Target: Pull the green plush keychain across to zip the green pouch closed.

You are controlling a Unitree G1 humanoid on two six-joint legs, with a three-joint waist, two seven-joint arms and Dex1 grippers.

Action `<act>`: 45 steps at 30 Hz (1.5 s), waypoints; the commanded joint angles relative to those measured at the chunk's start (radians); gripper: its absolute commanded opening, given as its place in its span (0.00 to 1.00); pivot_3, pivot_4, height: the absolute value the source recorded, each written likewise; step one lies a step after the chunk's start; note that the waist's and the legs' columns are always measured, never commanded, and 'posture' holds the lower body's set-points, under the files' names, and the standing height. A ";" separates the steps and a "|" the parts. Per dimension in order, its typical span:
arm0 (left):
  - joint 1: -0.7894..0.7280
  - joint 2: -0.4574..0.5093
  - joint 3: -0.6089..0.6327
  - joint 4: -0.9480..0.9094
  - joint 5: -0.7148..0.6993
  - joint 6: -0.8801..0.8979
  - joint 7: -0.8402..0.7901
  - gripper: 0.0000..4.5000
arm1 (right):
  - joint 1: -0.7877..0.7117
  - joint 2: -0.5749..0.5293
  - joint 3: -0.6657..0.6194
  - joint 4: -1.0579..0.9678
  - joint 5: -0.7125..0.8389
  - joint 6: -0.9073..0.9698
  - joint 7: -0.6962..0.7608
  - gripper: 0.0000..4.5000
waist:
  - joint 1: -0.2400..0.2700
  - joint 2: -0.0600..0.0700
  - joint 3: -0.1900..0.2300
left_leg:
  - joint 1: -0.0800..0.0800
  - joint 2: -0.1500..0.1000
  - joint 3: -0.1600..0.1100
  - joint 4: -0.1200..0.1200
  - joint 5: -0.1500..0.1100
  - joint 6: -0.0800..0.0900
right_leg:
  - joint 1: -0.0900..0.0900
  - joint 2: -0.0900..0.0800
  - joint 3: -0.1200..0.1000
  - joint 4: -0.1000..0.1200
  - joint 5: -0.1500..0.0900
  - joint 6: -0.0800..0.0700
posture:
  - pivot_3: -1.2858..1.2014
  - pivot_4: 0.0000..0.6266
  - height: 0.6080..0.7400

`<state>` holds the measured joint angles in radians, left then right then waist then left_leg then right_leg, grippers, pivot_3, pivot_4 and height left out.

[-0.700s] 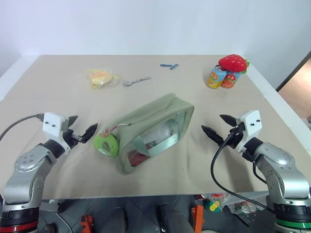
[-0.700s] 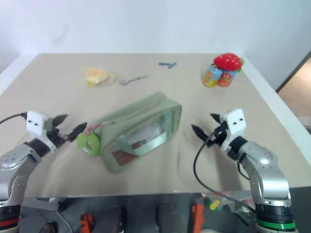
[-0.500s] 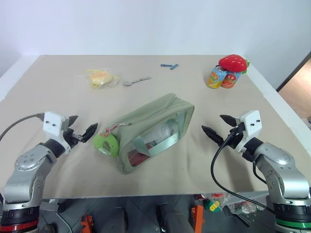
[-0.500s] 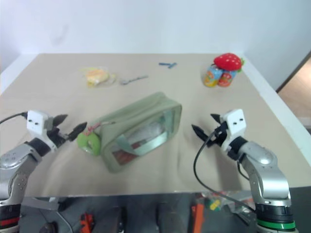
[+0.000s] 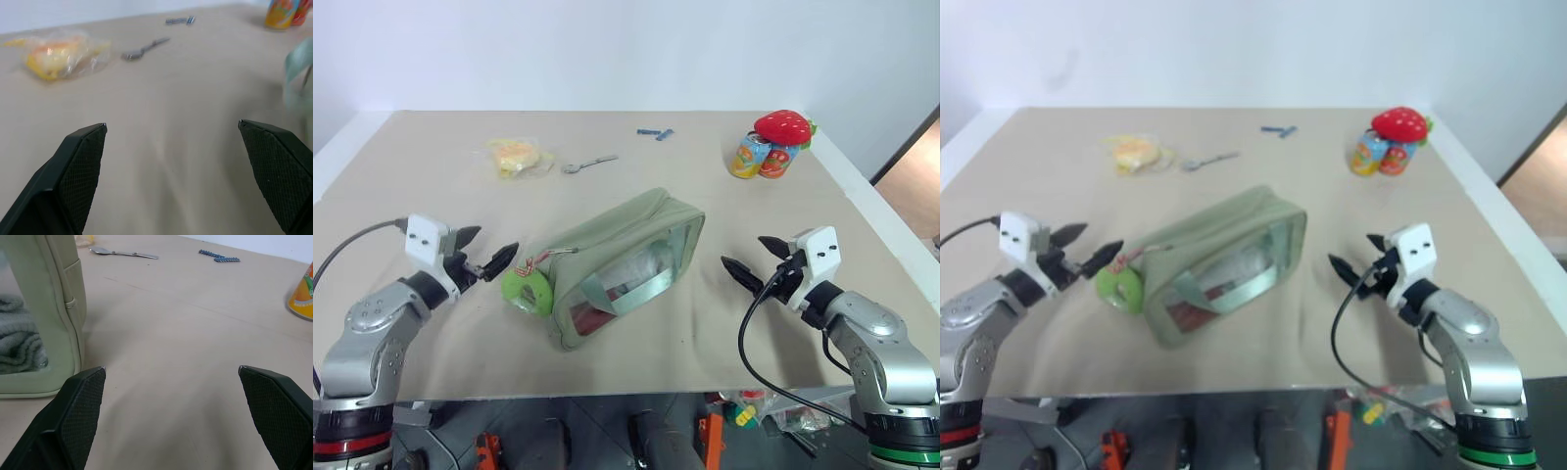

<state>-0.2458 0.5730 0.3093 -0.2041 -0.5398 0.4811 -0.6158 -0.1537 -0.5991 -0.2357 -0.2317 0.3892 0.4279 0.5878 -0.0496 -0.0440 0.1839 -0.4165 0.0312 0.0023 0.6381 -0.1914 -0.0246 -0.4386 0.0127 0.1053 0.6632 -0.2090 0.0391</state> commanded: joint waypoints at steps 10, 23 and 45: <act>-0.236 0.222 -0.087 -0.238 -0.379 0.326 -0.234 0.99 | -0.426 -0.184 0.051 0.206 0.084 -0.016 0.333 1.00 | -0.022 0.001 0.001 | -0.001 -0.001 0.001 -0.001 0.000 0.001 | 0.000 0.000 0.002 -0.001 0.000 0.004 | 0.52 0.24 1.00; -0.265 0.192 -0.153 -0.246 -0.338 0.303 -0.240 0.99 | -0.630 -0.122 0.277 0.350 0.040 -0.069 0.647 1.00 | -0.027 0.002 0.001 | -0.003 -0.001 -0.004 -0.001 0.000 0.001 | 0.000 0.000 -0.003 0.000 0.000 0.004 | 0.52 0.24 1.00; -0.253 0.189 -0.155 -0.244 -0.272 0.278 -0.212 1.00 | -0.580 -0.125 0.202 0.305 0.067 -0.049 0.653 0.01 | -0.026 0.002 0.001 | -0.004 -0.001 -0.006 -0.001 0.000 0.001 | -0.001 0.000 -0.005 0.001 0.000 0.003 | 0.52 0.24 1.00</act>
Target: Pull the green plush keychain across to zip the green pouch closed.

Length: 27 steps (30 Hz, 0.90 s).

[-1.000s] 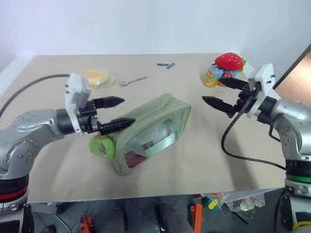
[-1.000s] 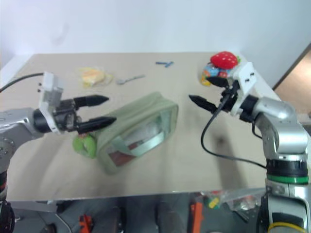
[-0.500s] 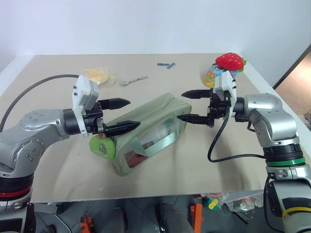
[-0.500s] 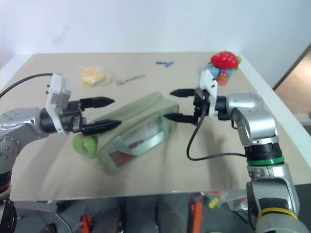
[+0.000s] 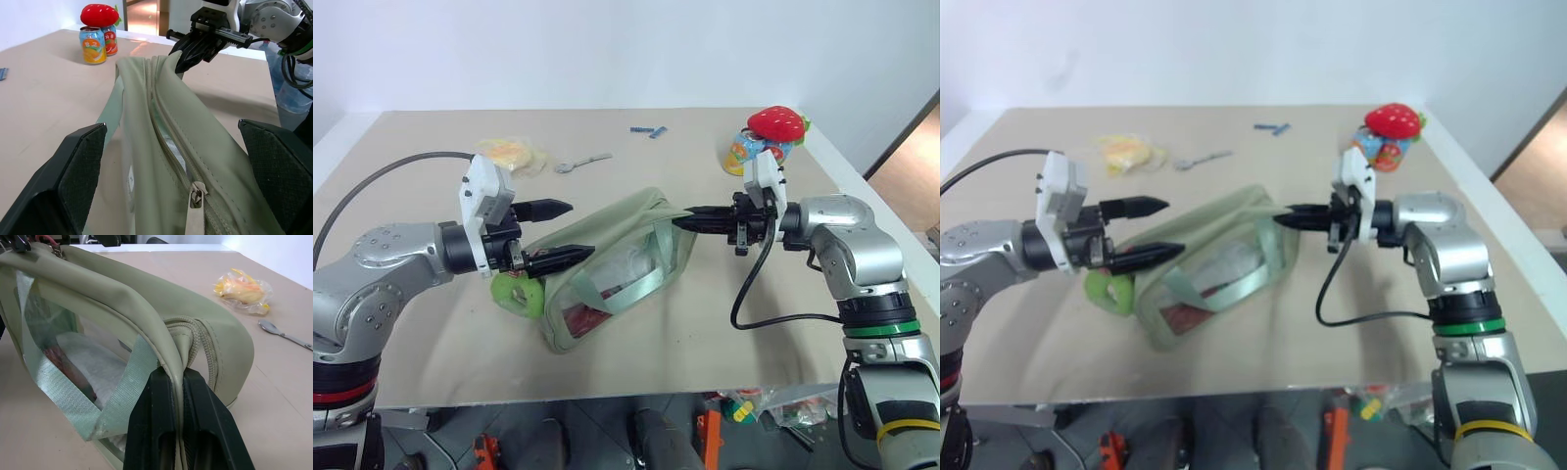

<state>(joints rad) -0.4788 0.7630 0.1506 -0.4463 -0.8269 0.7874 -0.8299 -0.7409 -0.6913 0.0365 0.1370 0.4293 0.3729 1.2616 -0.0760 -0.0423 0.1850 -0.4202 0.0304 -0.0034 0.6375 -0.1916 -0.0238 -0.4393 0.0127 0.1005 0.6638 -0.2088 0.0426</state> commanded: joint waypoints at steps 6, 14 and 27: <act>-0.042 -0.018 -0.020 0.016 0.043 -0.053 -0.006 1.00 | 0.094 -0.098 -0.157 -0.185 0.056 0.067 -0.087 0.01 | 0.003 0.000 0.000 | 0.000 0.000 0.000 0.000 0.000 0.000 | 0.000 0.000 0.000 0.000 0.000 0.000 | 0.52 0.24 1.00; -0.067 -0.024 -0.050 0.048 0.074 -0.071 -0.035 1.00 | 0.277 -0.185 -0.278 -0.413 0.169 0.235 -0.156 0.01 | 0.004 0.000 0.000 | 0.000 0.000 0.000 0.000 0.000 0.000 | 0.000 0.000 0.000 0.000 0.000 0.000 | 0.52 0.24 1.00; -0.090 -0.051 -0.039 0.081 0.063 -0.057 -0.038 1.00 | 0.415 -0.184 -0.312 -0.519 0.233 0.304 -0.256 0.01 | 0.004 0.000 0.000 | 0.000 0.000 0.000 0.002 0.000 0.000 | 0.000 0.000 0.000 0.000 0.000 0.000 | 0.52 0.24 1.00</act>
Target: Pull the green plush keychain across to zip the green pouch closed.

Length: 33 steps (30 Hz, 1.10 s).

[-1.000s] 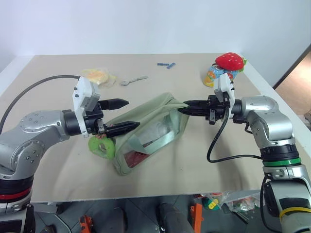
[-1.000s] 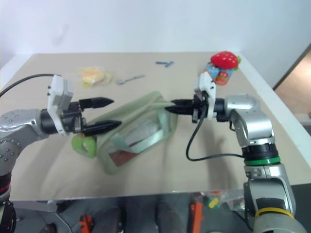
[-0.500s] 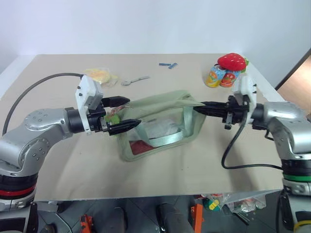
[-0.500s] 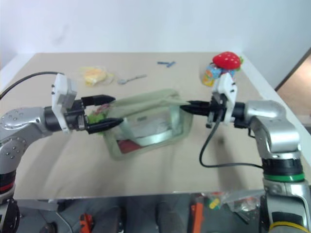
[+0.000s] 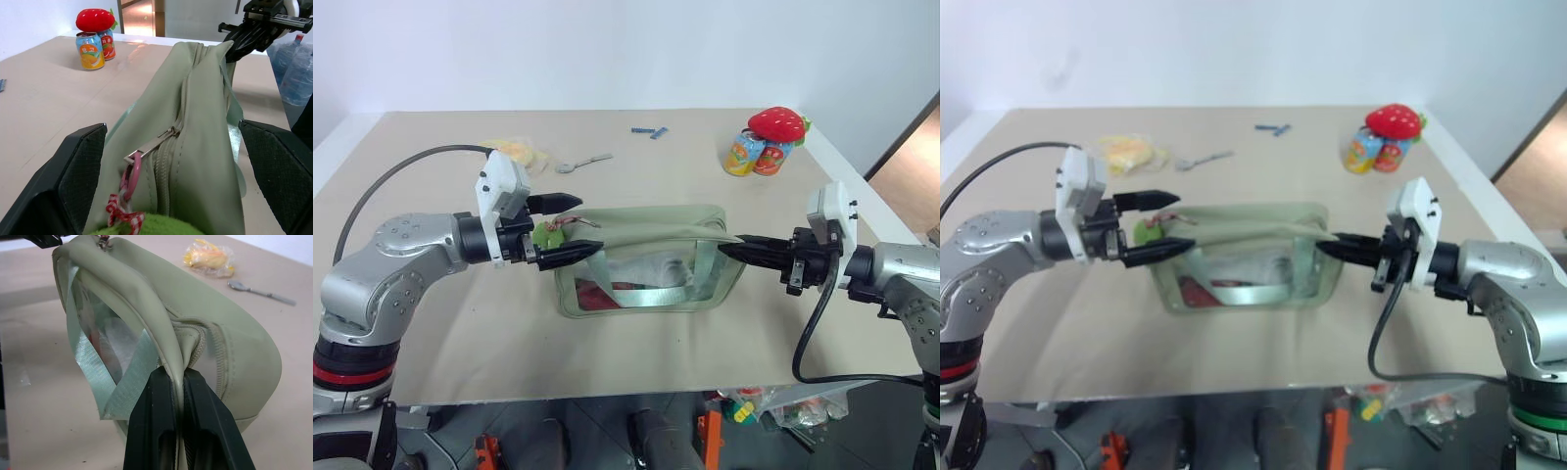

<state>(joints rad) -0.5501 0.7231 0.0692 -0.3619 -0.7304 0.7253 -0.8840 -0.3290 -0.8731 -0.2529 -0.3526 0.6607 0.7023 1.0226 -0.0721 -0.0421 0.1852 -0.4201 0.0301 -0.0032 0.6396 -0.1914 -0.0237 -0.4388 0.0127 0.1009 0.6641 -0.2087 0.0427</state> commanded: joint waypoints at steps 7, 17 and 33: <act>0.098 0.001 0.235 -0.048 -0.169 0.123 0.149 1.00 | 0.025 0.024 -0.006 -0.032 -0.008 -0.072 -0.051 0.01 | -0.005 0.000 0.000 | 0.000 0.001 0.000 0.000 0.000 0.000 | 0.000 0.000 0.000 0.000 0.001 0.001 | 0.52 0.24 1.00; 0.349 -0.074 0.312 -0.090 -0.195 0.070 0.234 1.00 | 0.005 0.060 0.041 0.002 -0.050 -0.137 -0.073 0.01 | -0.003 0.000 0.000 | 0.001 0.001 0.000 0.002 0.000 0.000 | 0.001 0.000 0.000 0.000 -0.001 -0.003 | 0.52 0.24 1.00; 0.338 -0.170 0.329 0.039 -0.240 0.029 0.279 1.00 | -0.019 0.057 0.071 -0.009 -0.065 -0.133 -0.101 0.01 | -0.005 -0.001 0.000 | 0.007 0.001 0.002 -0.001 0.001 0.000 | 0.003 0.001 0.002 0.000 0.001 -0.005 | 0.52 0.24 1.00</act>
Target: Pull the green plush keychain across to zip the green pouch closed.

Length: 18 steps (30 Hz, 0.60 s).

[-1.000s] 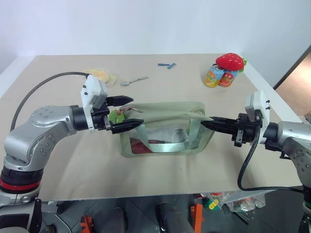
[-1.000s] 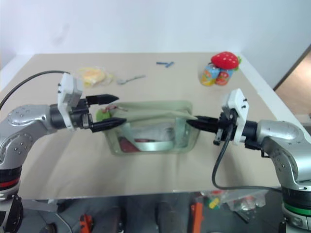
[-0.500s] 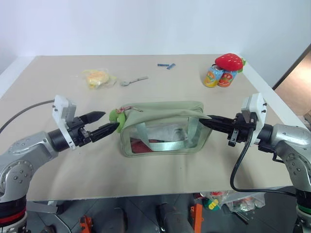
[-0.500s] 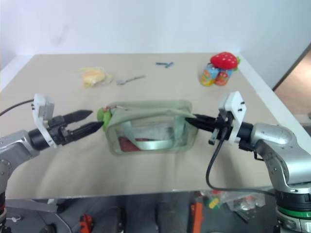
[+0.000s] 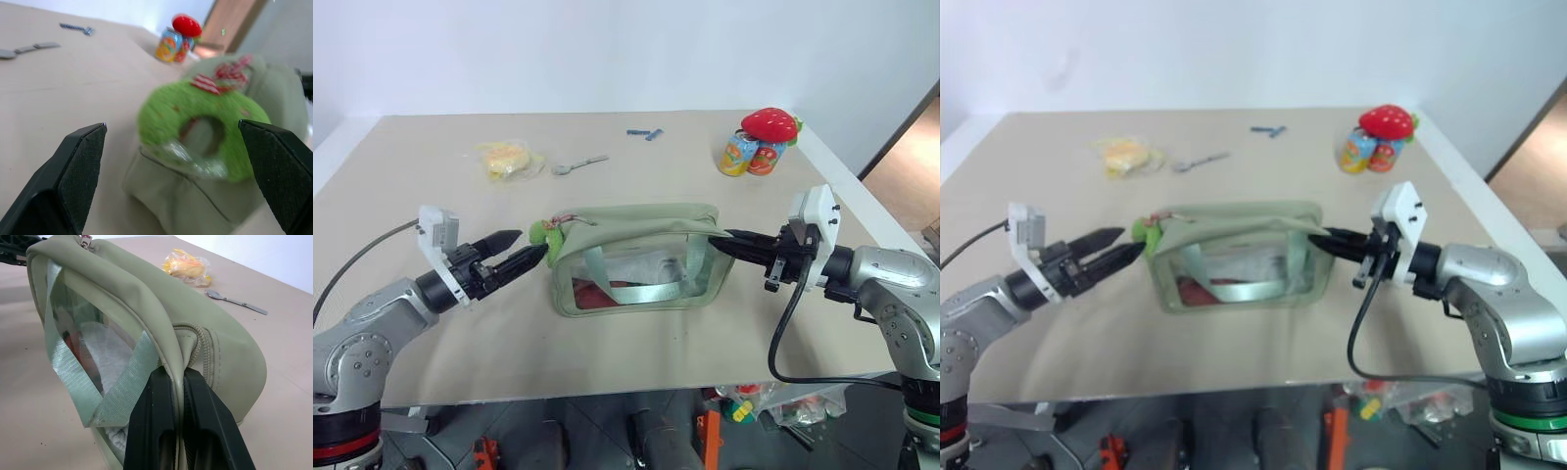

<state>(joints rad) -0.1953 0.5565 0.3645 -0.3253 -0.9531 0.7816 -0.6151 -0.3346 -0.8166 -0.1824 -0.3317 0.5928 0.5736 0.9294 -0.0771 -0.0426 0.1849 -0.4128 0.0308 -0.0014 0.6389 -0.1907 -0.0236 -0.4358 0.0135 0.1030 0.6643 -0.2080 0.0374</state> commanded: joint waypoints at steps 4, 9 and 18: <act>-0.019 -0.001 0.014 0.021 -0.025 -0.019 -0.018 1.00 | -0.007 -0.002 -0.002 -0.034 0.002 -0.005 -0.011 0.01 | 0.000 0.000 0.000 | 0.000 0.000 0.000 0.000 0.000 0.000 | 0.000 0.000 0.000 0.000 0.000 0.000 | 0.52 0.24 1.00; -0.052 -0.021 0.004 0.060 -0.049 -0.015 -0.035 0.87 | 0.006 -0.010 -0.006 -0.039 0.001 -0.007 -0.012 0.00 | 0.000 0.000 0.000 | 0.000 0.000 0.000 0.000 0.000 0.000 | 0.000 0.000 0.000 0.000 0.000 0.000 | 0.52 0.24 1.00; -0.086 -0.046 -0.047 0.125 0.008 -0.046 -0.061 0.21 | 0.033 -0.022 -0.018 -0.026 -0.008 -0.037 0.008 0.00 | -0.001 0.000 0.000 | 0.001 0.000 0.001 -0.001 0.000 0.000 | 0.000 0.000 0.001 0.000 0.000 0.000 | 0.52 0.24 1.00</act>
<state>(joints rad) -0.2632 0.5144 0.3197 -0.1914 -0.9501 0.7566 -0.6647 -0.3094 -0.8235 -0.1844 -0.3410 0.5880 0.5519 0.9290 -0.0784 -0.0428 0.1848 -0.4122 0.0304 -0.0008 0.6379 -0.1907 -0.0237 -0.4356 0.0137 0.1040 0.6642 -0.2081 0.0374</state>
